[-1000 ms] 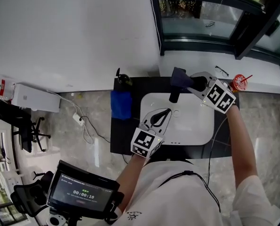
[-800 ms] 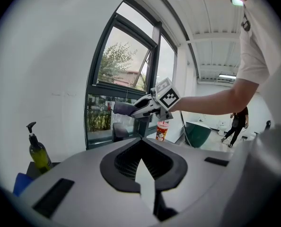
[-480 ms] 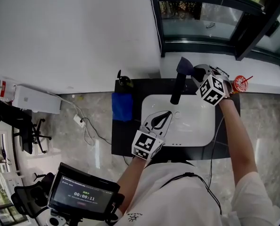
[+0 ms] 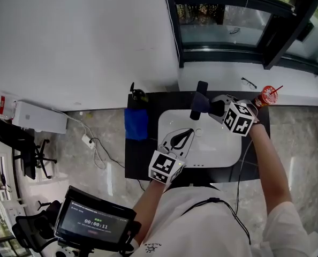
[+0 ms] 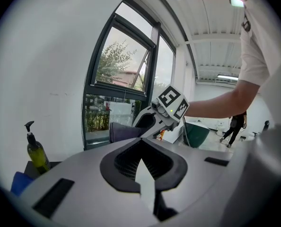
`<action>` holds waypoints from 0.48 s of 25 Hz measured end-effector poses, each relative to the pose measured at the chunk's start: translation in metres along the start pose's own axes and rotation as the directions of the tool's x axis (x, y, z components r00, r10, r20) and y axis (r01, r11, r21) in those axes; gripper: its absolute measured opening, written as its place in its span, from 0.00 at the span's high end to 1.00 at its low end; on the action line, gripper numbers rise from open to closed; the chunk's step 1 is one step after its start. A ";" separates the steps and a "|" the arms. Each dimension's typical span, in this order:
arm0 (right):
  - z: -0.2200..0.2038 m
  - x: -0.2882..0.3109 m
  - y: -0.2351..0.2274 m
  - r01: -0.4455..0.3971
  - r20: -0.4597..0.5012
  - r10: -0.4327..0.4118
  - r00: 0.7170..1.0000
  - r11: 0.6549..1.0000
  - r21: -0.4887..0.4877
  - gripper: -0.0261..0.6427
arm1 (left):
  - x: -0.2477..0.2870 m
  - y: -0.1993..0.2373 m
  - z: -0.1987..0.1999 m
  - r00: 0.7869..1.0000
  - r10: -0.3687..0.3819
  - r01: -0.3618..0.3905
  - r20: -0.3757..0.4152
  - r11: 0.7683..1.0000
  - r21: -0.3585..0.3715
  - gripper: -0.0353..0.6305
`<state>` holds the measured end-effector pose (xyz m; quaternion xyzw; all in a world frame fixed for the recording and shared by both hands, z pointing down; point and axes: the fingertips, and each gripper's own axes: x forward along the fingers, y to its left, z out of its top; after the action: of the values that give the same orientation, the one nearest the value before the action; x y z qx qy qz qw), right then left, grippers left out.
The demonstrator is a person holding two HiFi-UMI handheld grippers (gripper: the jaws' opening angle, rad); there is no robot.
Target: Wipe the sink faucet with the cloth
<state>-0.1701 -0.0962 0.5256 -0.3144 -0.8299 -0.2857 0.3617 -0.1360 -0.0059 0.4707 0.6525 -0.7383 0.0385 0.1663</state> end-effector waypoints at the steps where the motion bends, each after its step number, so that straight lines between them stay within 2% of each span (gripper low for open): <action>1: 0.003 -0.002 0.007 -0.027 0.020 0.027 0.999 0.999 0.017 0.78 | 0.000 -0.001 0.000 1.000 -0.002 0.002 0.001 1.000 0.001 0.96; 4: 0.013 -0.013 0.013 -0.080 0.115 0.067 0.991 0.991 0.108 0.78 | 0.001 -0.002 0.003 1.000 -0.006 0.006 0.002 1.000 0.004 0.96; 6: 0.016 -0.024 0.006 -0.078 0.175 0.047 0.983 0.982 0.172 0.78 | 0.001 -0.002 0.005 1.000 -0.007 0.007 0.004 1.000 0.005 0.96; 9: 0.013 -0.037 -0.025 0.023 0.209 -0.070 0.975 0.975 0.220 0.78 | 0.001 -0.003 0.006 1.000 -0.009 0.009 0.008 1.000 0.006 0.96; 12: 0.004 -0.042 -0.065 0.187 0.139 -0.221 0.965 0.956 0.224 0.78 | 0.000 -0.002 0.006 1.000 -0.006 0.006 0.003 1.000 0.010 0.96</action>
<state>-0.1966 -0.1483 0.4739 -0.2091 -0.9101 -0.2061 0.2925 -0.1348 -0.0077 0.4650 0.6557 -0.7363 0.0408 0.1622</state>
